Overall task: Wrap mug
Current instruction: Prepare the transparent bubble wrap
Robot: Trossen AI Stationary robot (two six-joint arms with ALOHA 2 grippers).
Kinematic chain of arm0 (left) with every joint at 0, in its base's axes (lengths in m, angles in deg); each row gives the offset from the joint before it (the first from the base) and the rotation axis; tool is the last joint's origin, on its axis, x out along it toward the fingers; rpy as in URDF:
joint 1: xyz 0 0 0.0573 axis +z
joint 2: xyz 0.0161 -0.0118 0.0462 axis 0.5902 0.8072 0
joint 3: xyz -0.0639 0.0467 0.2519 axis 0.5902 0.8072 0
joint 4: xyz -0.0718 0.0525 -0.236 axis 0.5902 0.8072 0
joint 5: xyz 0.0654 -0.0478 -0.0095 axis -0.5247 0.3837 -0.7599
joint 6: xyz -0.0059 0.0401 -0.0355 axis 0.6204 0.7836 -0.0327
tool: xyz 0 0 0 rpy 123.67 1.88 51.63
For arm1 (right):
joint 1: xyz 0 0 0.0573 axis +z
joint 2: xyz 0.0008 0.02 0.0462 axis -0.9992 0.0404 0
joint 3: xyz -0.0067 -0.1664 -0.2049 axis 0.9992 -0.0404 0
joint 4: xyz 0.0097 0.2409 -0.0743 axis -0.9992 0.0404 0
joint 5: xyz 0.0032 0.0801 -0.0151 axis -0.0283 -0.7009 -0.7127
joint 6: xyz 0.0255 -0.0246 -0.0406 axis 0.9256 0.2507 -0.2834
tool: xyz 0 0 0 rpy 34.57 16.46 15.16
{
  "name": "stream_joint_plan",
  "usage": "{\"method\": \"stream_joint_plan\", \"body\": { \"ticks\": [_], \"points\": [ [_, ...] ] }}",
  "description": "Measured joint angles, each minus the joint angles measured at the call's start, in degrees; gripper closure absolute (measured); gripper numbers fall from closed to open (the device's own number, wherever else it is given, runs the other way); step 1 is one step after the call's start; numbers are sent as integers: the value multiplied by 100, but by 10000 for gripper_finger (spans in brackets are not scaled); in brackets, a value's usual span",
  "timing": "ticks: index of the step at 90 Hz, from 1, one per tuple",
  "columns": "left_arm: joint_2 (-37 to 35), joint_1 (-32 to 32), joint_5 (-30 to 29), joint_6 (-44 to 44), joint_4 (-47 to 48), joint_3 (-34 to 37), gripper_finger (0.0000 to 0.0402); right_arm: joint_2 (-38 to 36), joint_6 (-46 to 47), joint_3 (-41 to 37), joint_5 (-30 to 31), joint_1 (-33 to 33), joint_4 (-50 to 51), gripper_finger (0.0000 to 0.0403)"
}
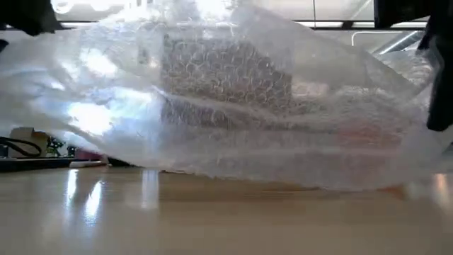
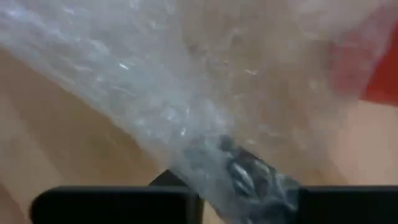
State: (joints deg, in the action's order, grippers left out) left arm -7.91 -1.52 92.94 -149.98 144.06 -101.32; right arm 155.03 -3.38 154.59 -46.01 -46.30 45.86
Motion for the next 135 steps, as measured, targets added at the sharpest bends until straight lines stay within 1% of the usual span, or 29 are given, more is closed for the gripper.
{"method": "stream_joint_plan", "body": {
  "ticks": [3, 7, 15, 20, 27, 34, 39, 47, 54, 62, 68, 75, 82, 87, 92, 96, 105, 113, 118, 122, 126, 130, 135],
  "points": [
    [-41, 45, 152, -93, 81, -89, 234, 0, -34, 8, -83, -3, 14, 344],
    [-103, 62, 201, -246, 100, -269, 218, 0, -68, 31, -188, -6, 35, 324],
    [-236, -34, -55, -340, 51, -762, 195, -11, -184, 112, -463, -17, 20, 279],
    [-303, -148, -376, -239, 2, -1050, 184, -17, -243, 149, -702, -17, 34, 252],
    [-320, -245, -952, 192, 30, -1332, 174, -17, -481, 235, -1030, -17, 23, 218],
    [-294, -243, -1851, 564, -125, -1418, 168, -17, -775, 375, -1121, -13, 30, 192],
    [-199, -236, -2216, 747, -552, -1355, 166, -17, -1088, 533, -1122, -15, 29, 176],
    [104, -216, -2065, 1138, -1508, -1057, 168, -63, -1586, 810, -1116, -17, 28, 159],
    [468, -304, -1569, 1174, -2298, -783, 176, -134, -1961, 1040, -1115, -15, 34, 149],
    [917, -546, -1256, 970, -3069, -584, 189, -223, -2381, 1280, -1070, -2, 4, 145],
    [1252, -773, -1231, 845, -3436, -539, 200, -260, -2789, 1396, -758, 2, -302, 146],
    [1585, -1015, -1360, 682, -3637, -535, 213, -264, -3576, 1415, -388, -18, -1154, 151],
    [1863, -1215, -1578, 460, -3709, -535, 228, -196, -4439, 1418, -362, -90, -1851, 159],
    [2053, -1323, -1690, 268, -3709, -528, 238, -173, -4736, 1420, -359, -98, -1937, 167],
    [2239, -1398, -1692, 83, -3709, -513, 248, -173, -4758, 1420, -359, -115, -1707, 175],
    [2369, -1460, -1692, -35, -3699, -497, 255, -200, -4613, 1473, -367, -118, -1324, 182],
    [2617, -1520, -1719, -149, -3707, -462, 271, -252, -3982, 1774, -462, -118, -168, 195],
    [2774, -1519, -1872, -188, -3685, -408, 283, -278, -3245, 2117, -528, -118, 1182, 204],
    [2859, -1518, -2050, -187, -3696, -386, 290, -280, -2851, 2253, -523, -118, 1532, 208],
    [2893, -1501, -2188, -190, -3684, -368, 295, -279, -2819, 2300, -409, -126, 1322, 209],
    [2906, -1490, -2341, -193, -3740, -365, 299, -280, -3086, 2317, -173, -131, 840, 211],
    [2906, -1488, -2551, -193, -3829, -374, 303, -273, -3599, 2281, 22, -129, 31, 213],
    [2906, -1488, -2896, -183, -3948, -369, 307, -202, -4513, 2171, 90, -177, -1307, 214]
  ]
}}
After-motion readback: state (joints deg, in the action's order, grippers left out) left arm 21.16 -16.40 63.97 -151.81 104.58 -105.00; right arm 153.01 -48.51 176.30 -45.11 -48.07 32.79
